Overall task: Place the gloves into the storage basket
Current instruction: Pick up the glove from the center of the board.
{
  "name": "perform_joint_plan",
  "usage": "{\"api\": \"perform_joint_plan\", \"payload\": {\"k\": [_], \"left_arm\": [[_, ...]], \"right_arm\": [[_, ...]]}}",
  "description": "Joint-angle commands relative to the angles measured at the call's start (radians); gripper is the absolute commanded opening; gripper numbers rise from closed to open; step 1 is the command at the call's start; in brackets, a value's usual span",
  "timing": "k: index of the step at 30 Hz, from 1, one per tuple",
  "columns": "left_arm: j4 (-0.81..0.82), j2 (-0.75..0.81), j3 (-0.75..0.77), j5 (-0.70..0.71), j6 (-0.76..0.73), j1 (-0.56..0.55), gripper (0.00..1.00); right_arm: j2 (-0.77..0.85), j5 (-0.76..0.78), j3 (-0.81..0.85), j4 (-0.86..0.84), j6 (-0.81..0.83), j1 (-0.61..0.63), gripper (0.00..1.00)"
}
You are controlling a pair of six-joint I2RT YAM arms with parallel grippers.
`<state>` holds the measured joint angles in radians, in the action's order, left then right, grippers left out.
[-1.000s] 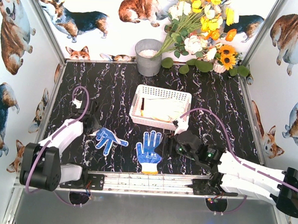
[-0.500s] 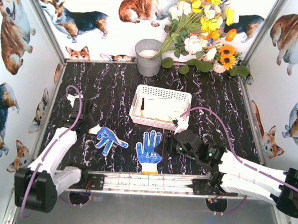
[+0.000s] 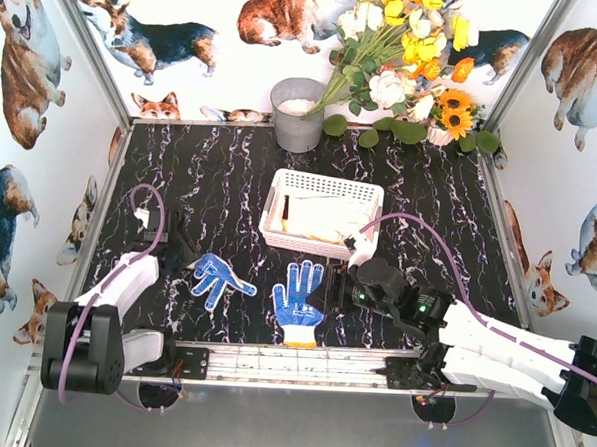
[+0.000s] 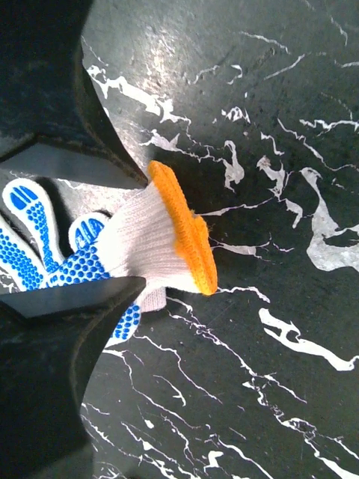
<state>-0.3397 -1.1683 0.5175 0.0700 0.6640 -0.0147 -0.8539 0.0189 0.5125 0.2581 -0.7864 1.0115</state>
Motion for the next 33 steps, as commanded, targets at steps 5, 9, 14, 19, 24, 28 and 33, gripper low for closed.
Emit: {"api": "perform_joint_plan", "payload": {"k": [5, 9, 14, 19, 24, 28, 33], "left_arm": [[0.170, -0.005, -0.046, -0.030, 0.003, 0.013, 0.07], [0.171, 0.035, -0.021, -0.060, -0.024, 0.014, 0.00], [0.114, 0.154, 0.047, -0.141, -0.049, 0.011, 0.00], [0.022, 0.232, 0.152, -0.287, -0.118, -0.022, 0.00], [-0.029, 0.284, 0.226, -0.393, -0.160, -0.100, 0.00], [-0.016, 0.300, 0.276, -0.471, -0.162, -0.228, 0.00], [0.015, 0.311, 0.295, -0.485, -0.153, -0.414, 0.00]], "right_arm": [[0.004, -0.011, 0.027, -0.057, 0.008, -0.004, 0.67], [0.012, -0.012, 0.040, -0.041, 0.005, -0.004, 0.67], [0.018, -0.018, 0.082, -0.014, -0.008, -0.004, 0.67], [-0.003, -0.065, 0.125, -0.069, -0.022, -0.004, 0.71], [-0.045, -0.098, 0.192, -0.102, 0.003, -0.006, 0.77], [-0.070, -0.100, 0.250, -0.082, 0.035, -0.024, 0.82], [-0.072, -0.139, 0.300, -0.063, 0.041, -0.094, 0.85]]}}
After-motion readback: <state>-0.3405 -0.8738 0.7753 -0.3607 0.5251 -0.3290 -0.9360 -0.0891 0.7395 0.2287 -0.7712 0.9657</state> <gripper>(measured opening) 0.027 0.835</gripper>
